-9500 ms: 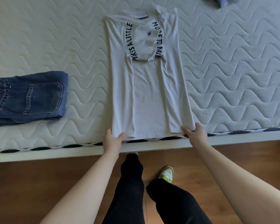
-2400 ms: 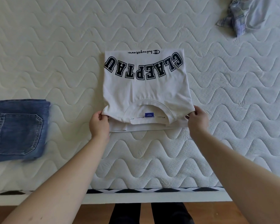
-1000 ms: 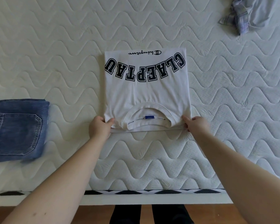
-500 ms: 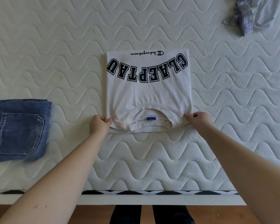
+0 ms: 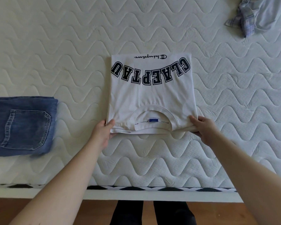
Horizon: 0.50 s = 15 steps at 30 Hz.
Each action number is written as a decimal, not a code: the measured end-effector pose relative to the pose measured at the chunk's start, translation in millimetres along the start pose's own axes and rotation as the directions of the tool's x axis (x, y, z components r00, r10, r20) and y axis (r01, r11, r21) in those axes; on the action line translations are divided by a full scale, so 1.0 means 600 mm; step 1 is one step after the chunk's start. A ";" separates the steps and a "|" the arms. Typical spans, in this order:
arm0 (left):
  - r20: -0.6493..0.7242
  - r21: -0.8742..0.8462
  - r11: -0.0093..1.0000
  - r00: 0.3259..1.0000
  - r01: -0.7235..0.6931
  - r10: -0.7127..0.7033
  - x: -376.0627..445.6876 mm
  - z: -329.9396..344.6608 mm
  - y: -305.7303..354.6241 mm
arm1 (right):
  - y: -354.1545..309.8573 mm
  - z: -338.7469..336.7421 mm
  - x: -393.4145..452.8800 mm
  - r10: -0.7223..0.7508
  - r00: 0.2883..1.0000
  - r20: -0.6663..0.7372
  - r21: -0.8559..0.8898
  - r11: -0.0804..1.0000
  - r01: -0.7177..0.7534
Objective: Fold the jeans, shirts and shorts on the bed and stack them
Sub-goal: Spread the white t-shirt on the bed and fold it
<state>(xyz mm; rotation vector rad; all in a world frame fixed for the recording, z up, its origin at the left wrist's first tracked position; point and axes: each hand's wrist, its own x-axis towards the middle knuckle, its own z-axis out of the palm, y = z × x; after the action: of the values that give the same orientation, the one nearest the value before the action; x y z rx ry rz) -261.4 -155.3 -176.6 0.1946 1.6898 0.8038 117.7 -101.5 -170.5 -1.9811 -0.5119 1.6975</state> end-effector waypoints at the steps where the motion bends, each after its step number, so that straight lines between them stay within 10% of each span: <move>1: 0.010 -0.022 1.000 1.000 0.001 -0.001 -0.011 -0.004 0.002 | 0.000 -0.001 -0.012 -0.004 1.000 0.008 0.008 1.000 0.004; 15: 0.020 -0.062 0.996 0.998 -0.065 0.067 -0.253 -0.114 0.098 | -0.069 0.014 -0.315 -0.128 0.992 0.023 0.117 0.985 0.124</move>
<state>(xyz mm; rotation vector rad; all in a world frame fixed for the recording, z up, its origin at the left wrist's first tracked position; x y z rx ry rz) -296.2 -218.7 -15.5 0.2170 1.6431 0.8986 80.0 -173.6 5.0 -1.8048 -0.5260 1.6441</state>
